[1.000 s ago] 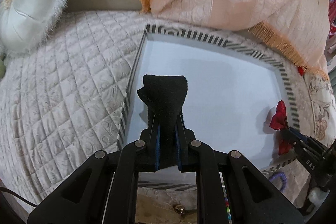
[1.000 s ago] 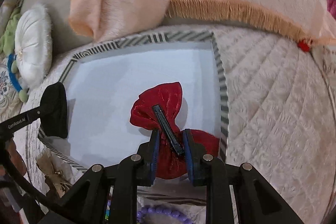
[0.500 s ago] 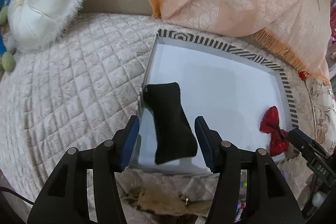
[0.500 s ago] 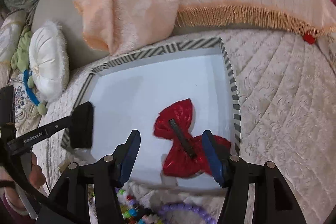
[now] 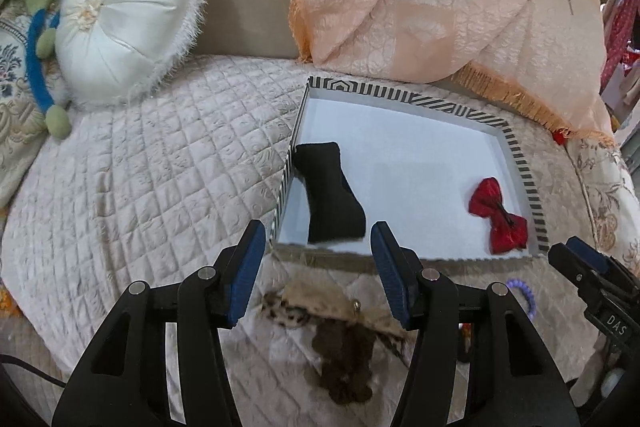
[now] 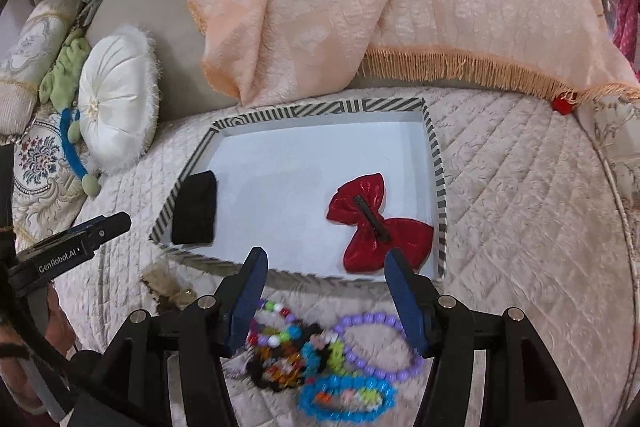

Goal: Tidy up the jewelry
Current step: 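Move both tools back over the leopard bow and bracelets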

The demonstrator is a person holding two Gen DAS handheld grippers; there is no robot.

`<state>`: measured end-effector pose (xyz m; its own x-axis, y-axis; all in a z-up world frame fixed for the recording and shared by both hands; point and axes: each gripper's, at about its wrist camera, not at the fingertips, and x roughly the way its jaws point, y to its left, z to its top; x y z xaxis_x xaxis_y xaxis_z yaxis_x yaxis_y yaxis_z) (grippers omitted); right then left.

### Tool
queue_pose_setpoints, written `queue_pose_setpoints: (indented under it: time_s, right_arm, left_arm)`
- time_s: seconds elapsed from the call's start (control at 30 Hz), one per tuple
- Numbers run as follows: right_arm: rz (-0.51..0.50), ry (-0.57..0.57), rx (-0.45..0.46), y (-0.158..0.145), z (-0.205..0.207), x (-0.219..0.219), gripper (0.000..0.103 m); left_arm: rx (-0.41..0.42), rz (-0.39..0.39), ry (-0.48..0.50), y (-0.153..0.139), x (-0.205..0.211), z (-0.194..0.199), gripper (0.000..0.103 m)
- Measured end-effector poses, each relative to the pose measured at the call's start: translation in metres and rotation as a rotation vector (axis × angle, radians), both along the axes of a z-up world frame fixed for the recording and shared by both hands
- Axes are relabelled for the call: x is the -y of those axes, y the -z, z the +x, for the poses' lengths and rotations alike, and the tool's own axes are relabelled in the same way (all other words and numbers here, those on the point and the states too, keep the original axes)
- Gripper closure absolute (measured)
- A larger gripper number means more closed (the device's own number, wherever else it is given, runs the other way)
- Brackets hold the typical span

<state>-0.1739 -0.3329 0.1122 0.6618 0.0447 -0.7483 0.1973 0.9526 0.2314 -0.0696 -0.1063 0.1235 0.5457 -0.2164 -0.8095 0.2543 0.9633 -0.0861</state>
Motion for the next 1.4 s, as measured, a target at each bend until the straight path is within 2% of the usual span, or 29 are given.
queue_pose_setpoints:
  time_s: [0.43, 0.73, 0.9, 1.07, 1.27, 1.4]
  right_arm:
    - [-0.011, -0.046, 0.016, -0.014, -0.046, -0.034, 0.044]
    - [-0.032, -0.052, 0.036, -0.023, -0.066, -0.048, 0.044]
    - [-0.037, -0.059, 0.030, -0.023, -0.074, -0.048, 0.044]
    - [-0.035, -0.069, 0.018, -0.019, -0.081, -0.045, 0.044]
    - [-0.021, -0.079, -0.017, 0.002, -0.085, -0.036, 0.044]
    - [-0.009, -0.070, -0.058, 0.019, -0.083, -0.026, 0.044]
  left_arm:
    - [0.102, 0.035, -0.012, -0.018, -0.017, -0.069, 0.048]
    - [0.116, 0.023, -0.002, -0.023, -0.022, -0.098, 0.048]
    - [0.099, 0.017, -0.004, -0.020, -0.028, -0.104, 0.048]
    - [0.023, -0.057, -0.020, -0.016, -0.048, -0.098, 0.048]
    - [-0.032, -0.089, -0.054, -0.006, -0.070, -0.088, 0.048]
    - [-0.116, -0.143, -0.085, 0.012, -0.080, -0.077, 0.048]
